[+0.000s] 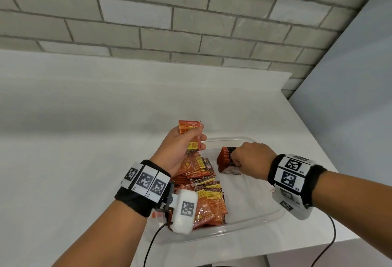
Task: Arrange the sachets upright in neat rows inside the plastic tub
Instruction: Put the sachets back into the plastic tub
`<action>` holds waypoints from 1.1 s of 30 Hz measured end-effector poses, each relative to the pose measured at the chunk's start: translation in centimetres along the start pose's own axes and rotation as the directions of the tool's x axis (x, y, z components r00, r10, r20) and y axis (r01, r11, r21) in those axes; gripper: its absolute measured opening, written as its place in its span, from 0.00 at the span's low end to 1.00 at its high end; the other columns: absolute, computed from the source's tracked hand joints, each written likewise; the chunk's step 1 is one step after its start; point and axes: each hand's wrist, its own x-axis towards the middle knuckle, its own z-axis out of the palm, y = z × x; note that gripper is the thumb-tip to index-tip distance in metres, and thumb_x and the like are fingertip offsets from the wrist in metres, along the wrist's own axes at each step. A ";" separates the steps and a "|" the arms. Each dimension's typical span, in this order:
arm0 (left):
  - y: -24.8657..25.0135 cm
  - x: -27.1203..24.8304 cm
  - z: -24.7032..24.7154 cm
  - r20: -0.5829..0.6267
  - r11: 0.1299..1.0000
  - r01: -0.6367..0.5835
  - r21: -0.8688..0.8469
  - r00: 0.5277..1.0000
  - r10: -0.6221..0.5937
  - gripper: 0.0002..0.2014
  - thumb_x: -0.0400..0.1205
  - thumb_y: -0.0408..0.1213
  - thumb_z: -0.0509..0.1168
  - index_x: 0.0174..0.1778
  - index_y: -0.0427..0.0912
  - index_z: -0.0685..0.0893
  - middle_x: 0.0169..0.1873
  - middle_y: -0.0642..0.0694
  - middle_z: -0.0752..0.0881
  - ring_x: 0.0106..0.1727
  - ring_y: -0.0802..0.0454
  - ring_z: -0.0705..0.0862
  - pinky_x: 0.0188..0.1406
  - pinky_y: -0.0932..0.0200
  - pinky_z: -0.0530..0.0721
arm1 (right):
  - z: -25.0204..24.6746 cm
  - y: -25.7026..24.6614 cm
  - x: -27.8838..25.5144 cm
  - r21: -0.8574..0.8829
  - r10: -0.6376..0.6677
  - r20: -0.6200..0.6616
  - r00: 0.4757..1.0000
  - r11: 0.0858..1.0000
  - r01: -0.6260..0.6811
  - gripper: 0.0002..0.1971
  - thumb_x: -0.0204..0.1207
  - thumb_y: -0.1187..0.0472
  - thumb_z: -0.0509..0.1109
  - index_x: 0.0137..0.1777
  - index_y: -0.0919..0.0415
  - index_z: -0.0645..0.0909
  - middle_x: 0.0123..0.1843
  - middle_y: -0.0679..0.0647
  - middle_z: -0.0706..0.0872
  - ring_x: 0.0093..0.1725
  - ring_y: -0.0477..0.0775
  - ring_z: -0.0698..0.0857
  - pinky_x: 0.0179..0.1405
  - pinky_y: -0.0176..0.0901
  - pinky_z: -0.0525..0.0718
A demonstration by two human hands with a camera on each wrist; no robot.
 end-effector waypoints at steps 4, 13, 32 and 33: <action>0.0 0.1 0.0 -0.004 1.000 0.003 0.003 1.000 -0.003 0.16 0.82 0.42 0.66 0.63 0.38 0.82 0.41 0.45 0.87 0.38 0.52 0.86 0.37 0.57 0.80 | 0.1 -0.1 0.1 -0.006 -0.002 -0.010 1.000 1.000 0.002 0.07 0.79 0.65 0.62 0.51 0.60 0.81 0.49 0.56 0.84 0.37 0.56 0.77 0.25 0.38 0.65; -0.1 0.0 0.0 0.002 1.000 0.003 0.020 1.000 -0.004 0.14 0.82 0.41 0.66 0.62 0.39 0.82 0.41 0.44 0.87 0.38 0.52 0.86 0.36 0.57 0.80 | -0.5 -0.3 0.1 -0.004 -0.002 -0.028 1.000 1.000 0.002 0.09 0.78 0.67 0.60 0.52 0.60 0.81 0.49 0.57 0.84 0.38 0.57 0.76 0.34 0.41 0.71; 0.2 0.4 -0.1 0.009 1.000 0.010 0.010 1.000 -0.010 0.13 0.83 0.40 0.65 0.60 0.40 0.82 0.42 0.44 0.86 0.37 0.52 0.86 0.34 0.58 0.81 | -1.1 -0.5 0.4 -0.073 0.018 -0.064 0.998 0.997 -0.022 0.05 0.79 0.63 0.61 0.42 0.55 0.69 0.35 0.48 0.71 0.37 0.55 0.74 0.43 0.44 0.64; 0.2 0.4 -0.1 0.009 1.000 0.010 0.004 1.000 -0.010 0.12 0.83 0.40 0.65 0.60 0.40 0.82 0.42 0.43 0.85 0.37 0.51 0.86 0.35 0.58 0.81 | -1.1 -0.5 0.5 -0.069 0.022 -0.066 0.998 0.997 -0.026 0.05 0.79 0.63 0.61 0.42 0.55 0.69 0.33 0.48 0.69 0.36 0.54 0.74 0.44 0.43 0.63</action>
